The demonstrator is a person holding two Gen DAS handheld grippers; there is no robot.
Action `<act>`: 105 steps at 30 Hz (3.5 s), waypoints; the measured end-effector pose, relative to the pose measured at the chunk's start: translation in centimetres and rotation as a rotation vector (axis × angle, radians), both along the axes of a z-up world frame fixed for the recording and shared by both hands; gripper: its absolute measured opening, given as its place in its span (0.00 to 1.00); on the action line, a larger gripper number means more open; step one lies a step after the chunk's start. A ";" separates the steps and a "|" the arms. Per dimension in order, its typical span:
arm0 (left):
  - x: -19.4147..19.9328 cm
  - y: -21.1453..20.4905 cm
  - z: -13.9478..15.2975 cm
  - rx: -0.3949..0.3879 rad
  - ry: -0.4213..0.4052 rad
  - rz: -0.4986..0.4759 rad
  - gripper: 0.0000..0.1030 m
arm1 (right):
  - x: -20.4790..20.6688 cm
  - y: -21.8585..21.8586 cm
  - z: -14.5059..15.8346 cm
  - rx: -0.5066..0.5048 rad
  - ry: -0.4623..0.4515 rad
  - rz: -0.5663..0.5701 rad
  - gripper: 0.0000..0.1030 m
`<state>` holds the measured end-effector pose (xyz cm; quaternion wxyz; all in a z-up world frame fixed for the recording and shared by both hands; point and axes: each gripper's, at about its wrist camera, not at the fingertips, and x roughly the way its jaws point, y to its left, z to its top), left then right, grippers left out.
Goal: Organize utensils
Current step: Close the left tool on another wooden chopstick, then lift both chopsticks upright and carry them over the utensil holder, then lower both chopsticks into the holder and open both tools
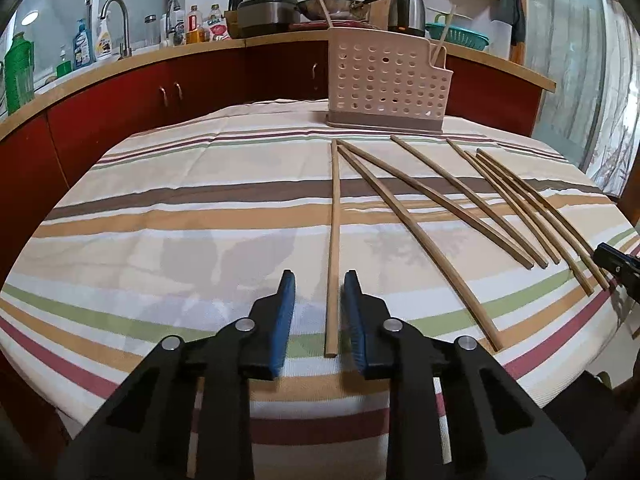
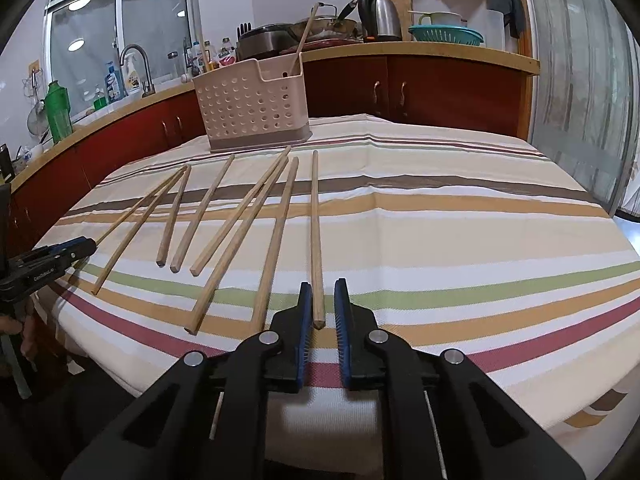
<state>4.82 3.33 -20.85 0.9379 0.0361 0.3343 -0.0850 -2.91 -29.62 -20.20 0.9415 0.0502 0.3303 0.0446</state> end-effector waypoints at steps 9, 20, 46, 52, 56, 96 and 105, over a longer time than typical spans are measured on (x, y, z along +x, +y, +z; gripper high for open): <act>-0.1 -0.7 -0.1 0.011 -0.011 -0.037 0.06 | -0.2 0.1 0.1 0.004 -0.001 0.009 0.07; -0.6 -0.4 1.4 0.021 -0.069 -0.024 0.05 | -0.6 -0.2 1.8 0.007 -0.054 -0.009 0.07; 0.5 0.8 12.6 -0.085 -0.321 -0.008 0.05 | 1.0 -0.7 11.5 -0.005 -0.225 -0.036 0.07; 1.9 0.5 13.4 -0.084 -0.331 -0.020 0.05 | 2.9 -0.5 13.3 -0.019 -0.252 -0.024 0.07; 3.0 0.4 14.0 -0.086 -0.344 -0.024 0.05 | 4.2 -0.3 14.0 -0.025 -0.277 -0.015 0.07; 13.8 -1.4 23.1 -0.157 -0.482 -0.113 0.06 | 17.7 0.5 21.3 0.033 -0.443 0.038 0.07; 14.8 -3.9 29.5 -0.159 -0.634 -0.168 0.06 | 18.8 -0.2 26.2 0.130 -0.558 0.081 0.07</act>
